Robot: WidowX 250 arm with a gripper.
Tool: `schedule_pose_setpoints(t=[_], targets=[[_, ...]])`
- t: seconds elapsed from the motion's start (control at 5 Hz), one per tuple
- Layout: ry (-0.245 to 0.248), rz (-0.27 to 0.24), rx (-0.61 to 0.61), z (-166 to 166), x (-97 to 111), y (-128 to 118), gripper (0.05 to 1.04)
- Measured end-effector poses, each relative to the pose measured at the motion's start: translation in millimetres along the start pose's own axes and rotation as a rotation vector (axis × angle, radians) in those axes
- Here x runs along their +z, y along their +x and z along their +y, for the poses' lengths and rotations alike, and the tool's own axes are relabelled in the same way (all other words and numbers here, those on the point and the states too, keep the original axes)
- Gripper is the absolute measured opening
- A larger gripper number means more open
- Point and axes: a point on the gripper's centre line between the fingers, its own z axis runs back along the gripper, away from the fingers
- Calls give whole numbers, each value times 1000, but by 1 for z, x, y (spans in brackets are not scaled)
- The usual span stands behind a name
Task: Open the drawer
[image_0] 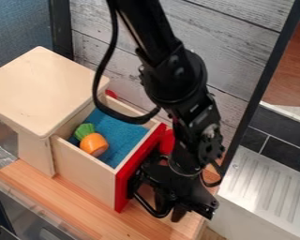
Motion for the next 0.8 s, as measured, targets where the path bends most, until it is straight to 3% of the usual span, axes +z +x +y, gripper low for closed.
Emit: schedule_pose_setpoints(t=[0.4, 0.8], targets=[[-28, -65, -6, 4, 36, 1, 955], [-113, -183, 73, 38, 116, -12, 1001]])
